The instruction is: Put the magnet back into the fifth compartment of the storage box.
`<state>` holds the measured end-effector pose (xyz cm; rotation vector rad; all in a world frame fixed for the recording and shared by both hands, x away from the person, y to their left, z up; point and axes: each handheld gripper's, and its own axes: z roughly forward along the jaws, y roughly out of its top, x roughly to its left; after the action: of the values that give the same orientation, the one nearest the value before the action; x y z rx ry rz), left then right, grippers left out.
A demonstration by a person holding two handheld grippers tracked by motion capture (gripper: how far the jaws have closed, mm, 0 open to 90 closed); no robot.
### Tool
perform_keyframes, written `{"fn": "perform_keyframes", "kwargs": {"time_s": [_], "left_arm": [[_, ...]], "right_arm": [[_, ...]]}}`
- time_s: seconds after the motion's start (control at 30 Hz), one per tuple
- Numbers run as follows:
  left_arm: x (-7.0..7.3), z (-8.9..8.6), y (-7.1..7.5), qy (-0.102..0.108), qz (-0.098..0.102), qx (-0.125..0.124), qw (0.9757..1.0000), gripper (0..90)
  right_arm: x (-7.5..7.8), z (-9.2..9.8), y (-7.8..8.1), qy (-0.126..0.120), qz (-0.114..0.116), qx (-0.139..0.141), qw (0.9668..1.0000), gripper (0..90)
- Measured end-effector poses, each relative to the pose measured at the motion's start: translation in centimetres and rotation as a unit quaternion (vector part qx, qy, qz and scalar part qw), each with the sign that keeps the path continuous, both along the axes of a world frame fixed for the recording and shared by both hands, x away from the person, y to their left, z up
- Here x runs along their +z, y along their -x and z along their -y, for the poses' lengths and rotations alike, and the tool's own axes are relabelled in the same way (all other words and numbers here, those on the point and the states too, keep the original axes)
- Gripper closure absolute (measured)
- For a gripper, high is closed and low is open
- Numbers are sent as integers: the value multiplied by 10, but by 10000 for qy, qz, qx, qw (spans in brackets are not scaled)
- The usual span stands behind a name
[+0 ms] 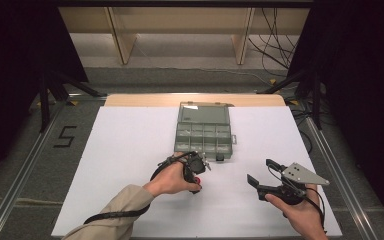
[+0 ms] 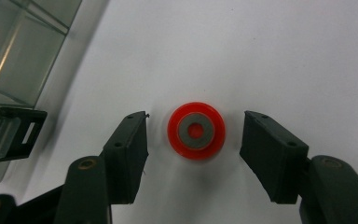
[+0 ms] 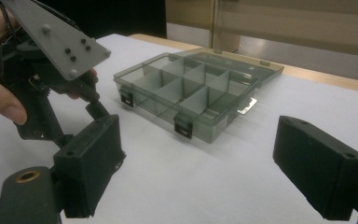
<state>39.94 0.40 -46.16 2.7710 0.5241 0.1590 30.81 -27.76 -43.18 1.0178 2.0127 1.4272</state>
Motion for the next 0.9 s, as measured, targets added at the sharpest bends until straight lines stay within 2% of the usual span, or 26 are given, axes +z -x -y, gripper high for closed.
{"fn": "perform_keyframes", "kwargs": {"time_s": [0.13,0.2,0.3,0.47,0.5,0.67,0.7,0.77,0.83,0.9], "left_arm": [[1,3,-1,-55,-122,-7,9999,465],[1,4,-3,-103,-240,-17,9997,500],[2,5,-4,-141,-361,19,9992,541],[3,7,-5,-239,-455,60,9987,616],[3,8,-5,-241,-460,76,9986,620],[4,9,-4,-275,-435,148,9986,627],[3,8,-4,-236,-417,163,9987,628],[3,5,-2,-153,-383,201,9989,629],[3,3,-1,-116,-342,200,9991,629],[3,2,0,-71,-306,207,9993,629]], "right_arm": [[0,0,0,22,-9,-15,10000,162],[-1,0,-1,-53,16,17,10000,163],[0,0,0,25,-12,-13,10000,164],[-1,0,-1,-71,22,22,10000,166],[0,1,0,15,-11,-1,10000,166],[0,2,1,63,-35,-35,10000,167],[-1,1,0,7,16,-49,10000,167],[0,2,1,75,-47,-42,10000,168],[-1,1,0,-17,-51,-11,10000,168],[-2,1,-1,1,-6,42,10000,168]]}}
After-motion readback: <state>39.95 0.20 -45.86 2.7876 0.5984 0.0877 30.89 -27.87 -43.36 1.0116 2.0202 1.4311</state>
